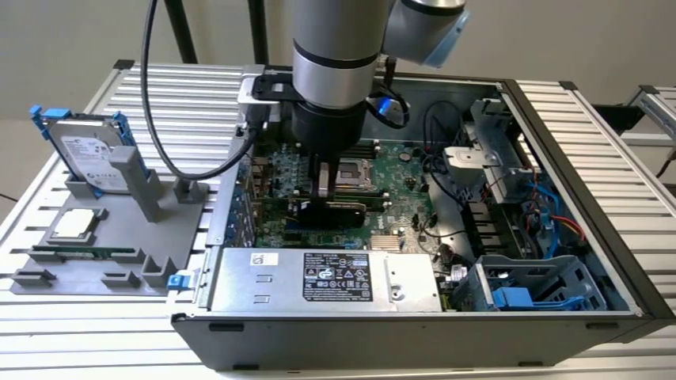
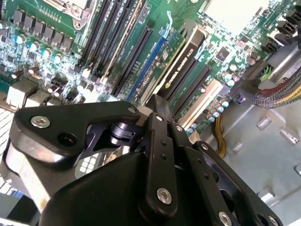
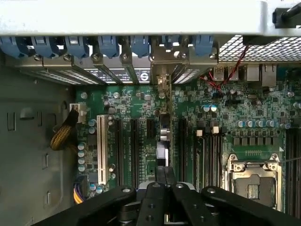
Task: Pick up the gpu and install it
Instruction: 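Insert the gpu into the slot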
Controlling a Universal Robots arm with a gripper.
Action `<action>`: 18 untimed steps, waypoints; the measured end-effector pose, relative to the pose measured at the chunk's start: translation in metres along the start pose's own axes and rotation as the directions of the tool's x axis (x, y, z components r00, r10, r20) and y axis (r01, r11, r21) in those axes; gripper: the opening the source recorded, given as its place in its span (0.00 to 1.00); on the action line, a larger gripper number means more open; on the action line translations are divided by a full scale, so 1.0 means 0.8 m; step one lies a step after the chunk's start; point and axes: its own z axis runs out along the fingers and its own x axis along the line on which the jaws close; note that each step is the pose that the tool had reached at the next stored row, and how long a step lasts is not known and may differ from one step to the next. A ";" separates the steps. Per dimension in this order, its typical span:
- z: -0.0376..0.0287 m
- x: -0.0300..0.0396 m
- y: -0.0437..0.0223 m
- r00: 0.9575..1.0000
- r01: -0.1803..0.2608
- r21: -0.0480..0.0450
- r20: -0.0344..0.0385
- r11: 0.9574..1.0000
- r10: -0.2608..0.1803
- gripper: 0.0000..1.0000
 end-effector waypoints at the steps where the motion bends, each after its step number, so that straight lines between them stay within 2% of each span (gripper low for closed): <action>1: 0.0014 0.0000 -0.0007 1.000 0.000 0.000 0.000 1.000 0.000 0.00; 7: 0.0105 0.0001 -0.0018 1.000 0.000 0.000 0.000 1.000 0.000 0.00; 13: 0.0161 0.0004 -0.0018 1.000 0.000 0.000 -0.001 1.000 0.000 0.00; 15: 0.0124 -0.0003 -0.0018 1.000 0.000 0.000 0.001 1.000 0.000 0.00; 18: -0.0049 -0.0002 -0.0013 1.000 0.000 0.000 0.000 1.000 0.000 0.00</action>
